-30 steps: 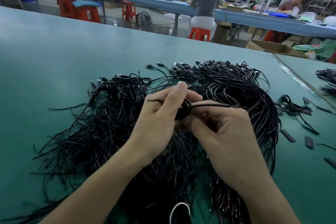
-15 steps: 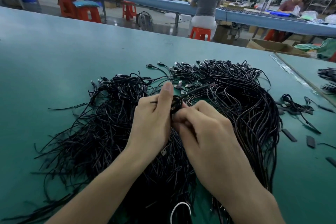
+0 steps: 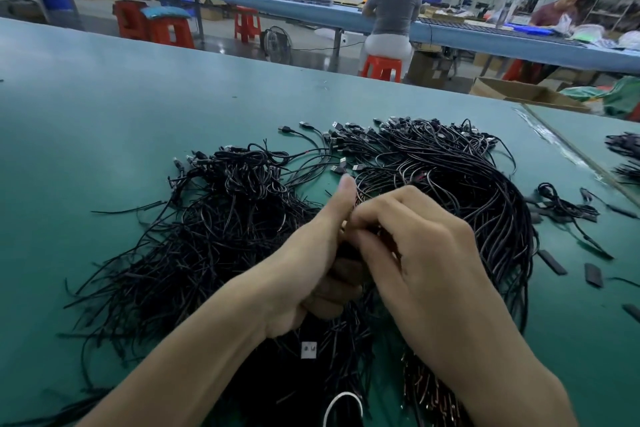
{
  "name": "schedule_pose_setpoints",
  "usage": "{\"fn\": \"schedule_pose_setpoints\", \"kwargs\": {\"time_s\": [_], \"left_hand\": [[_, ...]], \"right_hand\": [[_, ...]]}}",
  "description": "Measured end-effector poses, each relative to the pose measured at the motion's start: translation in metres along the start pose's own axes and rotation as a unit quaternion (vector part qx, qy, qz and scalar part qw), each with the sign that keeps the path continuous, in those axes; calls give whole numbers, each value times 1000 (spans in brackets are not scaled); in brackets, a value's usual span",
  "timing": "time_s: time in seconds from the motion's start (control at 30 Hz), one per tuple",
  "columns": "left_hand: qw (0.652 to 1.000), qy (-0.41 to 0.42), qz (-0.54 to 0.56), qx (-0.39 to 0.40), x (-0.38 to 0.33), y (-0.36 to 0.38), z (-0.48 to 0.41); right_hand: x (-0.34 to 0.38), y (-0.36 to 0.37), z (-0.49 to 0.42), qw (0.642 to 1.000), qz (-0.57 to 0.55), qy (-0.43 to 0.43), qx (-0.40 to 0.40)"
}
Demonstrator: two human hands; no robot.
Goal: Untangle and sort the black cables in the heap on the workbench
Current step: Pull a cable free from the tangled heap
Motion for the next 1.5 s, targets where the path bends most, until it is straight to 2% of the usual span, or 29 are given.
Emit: {"fn": "schedule_pose_setpoints", "kwargs": {"time_s": [0.07,0.17,0.23,0.3,0.5,0.6,0.77,0.87,1.0,1.07,1.13,1.23,1.37,1.43,1.5], "left_hand": [[998,-26,-20,61,-1,5,3],[976,15,-169,138,-6,6,12],[960,50,-186,202,-10,9,21],[956,53,-182,226,-11,9,24],[955,64,-251,145,-9,9,21],[956,52,-260,129,-12,8,22],[964,67,-224,127,-15,9,21],[977,82,-181,80,-19,10,21],[994,104,-32,-20,-23,11,13],[985,168,10,-22,-25,14,15],[969,238,9,-68,-27,14,18],[941,305,40,-142,-32,11,21],[915,375,98,-110,-39,8,26],[913,384,103,-88,-40,6,26],[910,403,63,-68,-39,7,26]], "right_hand": [[-7,-3,0,999,4,31,13],[-14,-6,2,996,1,68,50],[-16,-6,3,995,9,77,70],[-16,-7,4,994,11,80,73],[-8,-10,3,995,47,50,76],[-3,-9,3,994,65,28,80],[-2,0,2,988,129,5,90],[-8,2,0,990,136,8,42],[-17,4,-1,997,25,61,-50],[-15,6,-1,991,-57,88,-78],[-10,9,-2,975,-169,116,-88],[0,17,0,926,-336,168,-52],[8,34,3,827,-507,237,50],[7,36,2,801,-542,245,61],[2,33,1,794,-554,247,39]]}}
Point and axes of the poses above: each hand's wrist, its own z-axis away from the middle knuckle, its own y-axis out of the palm, x = y × z, the point moved 3 cm from there along -z, towards the middle knuckle, and after that the axes turned 1 degree about y, right-handed, at the moved point
